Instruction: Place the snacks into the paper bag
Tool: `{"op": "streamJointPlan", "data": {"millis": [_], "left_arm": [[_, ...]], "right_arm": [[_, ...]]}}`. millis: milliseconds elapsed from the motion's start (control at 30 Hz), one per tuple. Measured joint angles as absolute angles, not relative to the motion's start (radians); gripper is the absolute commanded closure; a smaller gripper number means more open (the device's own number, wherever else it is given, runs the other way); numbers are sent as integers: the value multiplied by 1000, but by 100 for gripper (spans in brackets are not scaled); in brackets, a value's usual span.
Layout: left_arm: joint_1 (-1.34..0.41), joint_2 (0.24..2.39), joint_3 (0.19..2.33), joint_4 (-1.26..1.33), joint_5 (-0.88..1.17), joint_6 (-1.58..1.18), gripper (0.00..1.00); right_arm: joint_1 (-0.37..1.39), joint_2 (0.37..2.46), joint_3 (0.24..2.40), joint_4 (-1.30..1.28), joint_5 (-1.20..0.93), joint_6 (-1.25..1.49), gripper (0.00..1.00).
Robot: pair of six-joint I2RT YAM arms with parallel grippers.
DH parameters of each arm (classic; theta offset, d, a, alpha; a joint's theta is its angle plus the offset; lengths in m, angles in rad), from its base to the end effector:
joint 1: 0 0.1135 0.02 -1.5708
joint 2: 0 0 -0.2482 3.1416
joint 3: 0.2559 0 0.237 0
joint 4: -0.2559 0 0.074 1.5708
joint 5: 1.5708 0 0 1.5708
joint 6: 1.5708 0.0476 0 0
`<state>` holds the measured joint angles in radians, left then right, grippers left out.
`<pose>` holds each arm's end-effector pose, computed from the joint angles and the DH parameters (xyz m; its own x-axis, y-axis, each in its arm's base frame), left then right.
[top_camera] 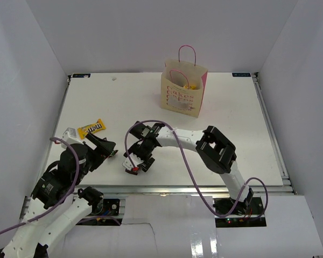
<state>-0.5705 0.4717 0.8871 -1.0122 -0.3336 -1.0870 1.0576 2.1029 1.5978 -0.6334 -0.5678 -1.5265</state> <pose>0.0782 -0.0316 0.3068 -0.4699 -0.6923 -0.5476 -0.2874 0.7066 -0.6466 0.1856 0.3814 0.1653 0.8245 -0.2525 -0.5064 -0.4828 -0.7806 -0.3969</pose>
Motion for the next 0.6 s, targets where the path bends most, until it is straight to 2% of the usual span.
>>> {"op": "streamJointPlan", "data": {"millis": [100,233,433,600], "left_arm": [[-570,426,889,-1059,-345,-1112,6],[-570,414,897,-1091,-357,-1122,5],[-570,427,896,-1105,-356,-1124,5],[-570,430,883,-1096,-356,-1124,5]], "right_arm": [[1068,2149,1616,-640,-561,-1511,29],[1074,2167,1645,-644,-535,-1479,43],[1075,2167,1644,-653,-526,-1442,78],[1058,2101,1545,-630,-541,-1388,88]]}}
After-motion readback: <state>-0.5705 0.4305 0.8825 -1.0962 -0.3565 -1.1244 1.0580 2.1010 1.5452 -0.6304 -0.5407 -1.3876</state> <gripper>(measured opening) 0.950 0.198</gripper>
